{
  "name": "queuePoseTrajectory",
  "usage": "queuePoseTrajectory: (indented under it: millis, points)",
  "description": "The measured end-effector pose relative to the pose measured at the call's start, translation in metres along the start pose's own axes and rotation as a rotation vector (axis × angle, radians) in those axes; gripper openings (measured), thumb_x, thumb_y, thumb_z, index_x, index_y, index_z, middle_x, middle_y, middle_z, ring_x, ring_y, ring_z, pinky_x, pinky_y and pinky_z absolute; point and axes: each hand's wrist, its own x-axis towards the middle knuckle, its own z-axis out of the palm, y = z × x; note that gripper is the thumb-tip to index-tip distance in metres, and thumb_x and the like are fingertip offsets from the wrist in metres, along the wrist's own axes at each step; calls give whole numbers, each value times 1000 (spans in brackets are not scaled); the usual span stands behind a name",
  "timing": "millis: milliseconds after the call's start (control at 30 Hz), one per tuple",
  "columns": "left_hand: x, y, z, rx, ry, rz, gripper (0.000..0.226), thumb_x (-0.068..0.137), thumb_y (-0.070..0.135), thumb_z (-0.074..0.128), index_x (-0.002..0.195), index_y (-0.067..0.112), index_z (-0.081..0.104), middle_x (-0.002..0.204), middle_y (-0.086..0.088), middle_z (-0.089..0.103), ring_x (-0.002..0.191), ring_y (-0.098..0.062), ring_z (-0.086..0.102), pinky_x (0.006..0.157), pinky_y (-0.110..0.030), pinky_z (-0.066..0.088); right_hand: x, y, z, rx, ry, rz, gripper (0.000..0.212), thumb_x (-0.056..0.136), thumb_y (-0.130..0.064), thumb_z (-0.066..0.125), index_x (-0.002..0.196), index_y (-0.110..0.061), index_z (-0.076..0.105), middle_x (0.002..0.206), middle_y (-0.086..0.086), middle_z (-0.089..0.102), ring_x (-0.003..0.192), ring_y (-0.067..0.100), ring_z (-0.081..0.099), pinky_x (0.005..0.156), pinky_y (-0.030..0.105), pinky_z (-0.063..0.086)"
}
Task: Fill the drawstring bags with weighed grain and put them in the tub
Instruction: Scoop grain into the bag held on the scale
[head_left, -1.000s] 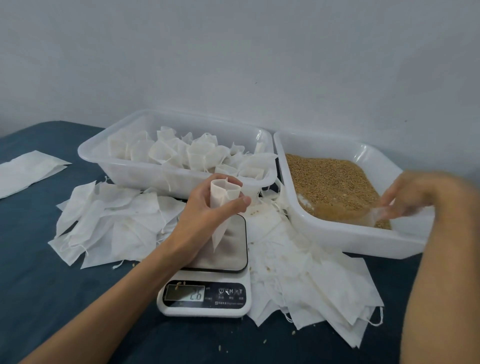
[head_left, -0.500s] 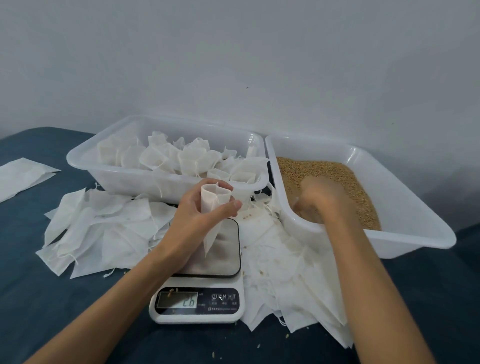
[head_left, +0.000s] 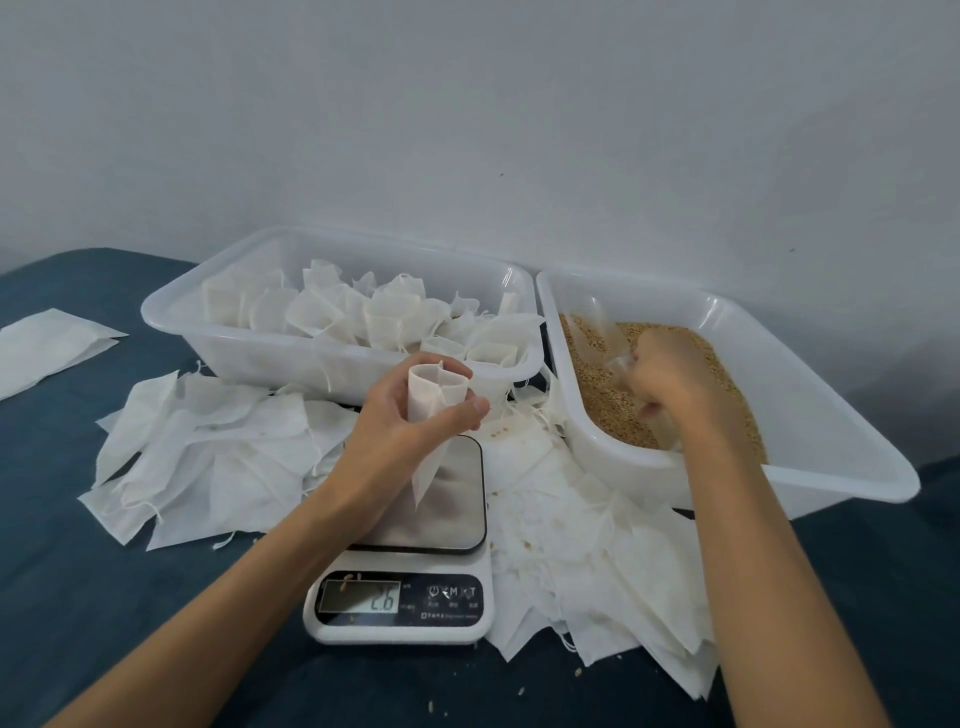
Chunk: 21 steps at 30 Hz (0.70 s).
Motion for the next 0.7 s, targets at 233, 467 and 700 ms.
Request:
queuePoseTrajectory:
  millis: [233,467,700]
  points:
    - [0,-3,-1,119,-25,-11,35,79,32,82,108,20,66,90,0,75,79,-11,65,64,-20,51,-6,7,-28,96,64,-70,20,88,-19,79,102,-15,66,86,5,68,68,23,71,66,31,50]
    - [1,-4,0,160,-26,-7,37,79,33,81,109,17,65,92,0,76,80,-12,65,67,-22,50,-31,-11,-49,333,32,-250,27,85,-7,79,108,-18,69,89,3,70,41,5,63,40,12,45]
    - [2,-6,-2,179,-26,-23,38,80,33,81,110,18,65,93,2,76,82,-10,66,71,-25,50,-51,-21,-61,347,35,-365,34,80,-1,82,93,-31,72,102,-12,66,49,13,70,46,12,50]
